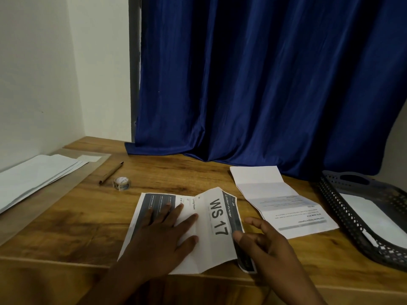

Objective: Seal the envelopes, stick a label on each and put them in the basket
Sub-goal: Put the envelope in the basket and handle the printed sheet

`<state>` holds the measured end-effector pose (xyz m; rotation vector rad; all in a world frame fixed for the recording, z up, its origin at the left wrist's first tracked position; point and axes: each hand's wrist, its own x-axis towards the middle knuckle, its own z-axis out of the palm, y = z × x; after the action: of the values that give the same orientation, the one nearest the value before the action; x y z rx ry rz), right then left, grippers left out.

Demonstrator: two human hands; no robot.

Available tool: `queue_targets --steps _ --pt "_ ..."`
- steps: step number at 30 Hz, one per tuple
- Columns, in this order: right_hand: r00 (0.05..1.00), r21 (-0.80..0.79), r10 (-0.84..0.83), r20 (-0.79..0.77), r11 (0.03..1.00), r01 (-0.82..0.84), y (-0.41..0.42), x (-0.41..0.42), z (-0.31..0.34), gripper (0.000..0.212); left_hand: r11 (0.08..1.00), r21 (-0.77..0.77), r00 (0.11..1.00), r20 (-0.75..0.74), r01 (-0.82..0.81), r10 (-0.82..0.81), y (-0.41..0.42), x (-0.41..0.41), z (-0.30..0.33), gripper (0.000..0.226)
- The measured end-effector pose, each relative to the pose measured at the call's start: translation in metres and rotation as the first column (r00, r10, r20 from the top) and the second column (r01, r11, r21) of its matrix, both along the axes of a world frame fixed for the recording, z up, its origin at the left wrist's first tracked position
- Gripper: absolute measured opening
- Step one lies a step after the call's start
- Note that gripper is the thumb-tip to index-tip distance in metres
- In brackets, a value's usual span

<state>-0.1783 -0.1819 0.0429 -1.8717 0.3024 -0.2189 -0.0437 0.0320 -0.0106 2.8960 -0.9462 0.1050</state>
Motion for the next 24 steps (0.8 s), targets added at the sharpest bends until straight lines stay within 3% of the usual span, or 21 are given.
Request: queue_targets --steps 2,4,7,10,14,18,20,22,24 --pt "0.993 0.087 0.117 -0.014 0.990 -0.115 0.005 0.002 0.001 0.087 1.000 0.005 1.000 -0.005 0.006 -0.006 0.000 0.000 0.001 0.075" --pt "0.975 0.039 0.214 -0.062 0.976 -0.212 0.012 0.004 0.003 0.097 1.000 0.013 1.000 -0.006 0.011 -0.011 0.001 0.000 0.001 0.072" --pt "0.952 -0.254 0.268 -0.146 0.920 -0.298 0.022 0.008 0.005 0.099 1.000 0.012 1.000 -0.012 0.019 -0.018 0.001 0.002 0.001 0.075" --pt "0.970 -0.482 0.230 -0.082 0.842 -0.241 0.025 0.013 -0.002 0.090 0.999 -0.010 0.999 -0.016 0.044 -0.044 0.001 0.002 0.002 0.088" --pt "0.987 -0.465 0.145 0.073 0.880 -0.095 0.028 0.017 -0.004 0.076 0.999 -0.019 0.999 -0.019 0.048 -0.048 0.001 0.000 0.003 0.093" --pt "0.995 -0.314 0.014 0.098 0.949 0.017 0.040 0.027 0.001 0.073 0.997 -0.063 0.999 -0.026 0.039 -0.041 0.003 0.000 0.004 0.086" --pt "0.998 -0.262 0.025 0.052 0.965 -0.011 0.047 0.032 0.000 0.080 0.989 -0.147 0.999 -0.046 0.006 -0.013 0.005 0.001 0.004 0.076" --pt "0.998 -0.258 0.061 0.005 0.964 -0.058 0.052 0.036 -0.003 0.097 0.938 -0.346 0.995 -0.095 -0.023 -0.010 0.008 0.000 0.004 0.076" --pt "0.995 -0.300 0.095 -0.022 0.949 -0.097 0.057 0.042 -0.005 0.107 0.772 -0.632 0.988 -0.147 -0.064 -0.038 0.012 -0.001 0.007 0.065"
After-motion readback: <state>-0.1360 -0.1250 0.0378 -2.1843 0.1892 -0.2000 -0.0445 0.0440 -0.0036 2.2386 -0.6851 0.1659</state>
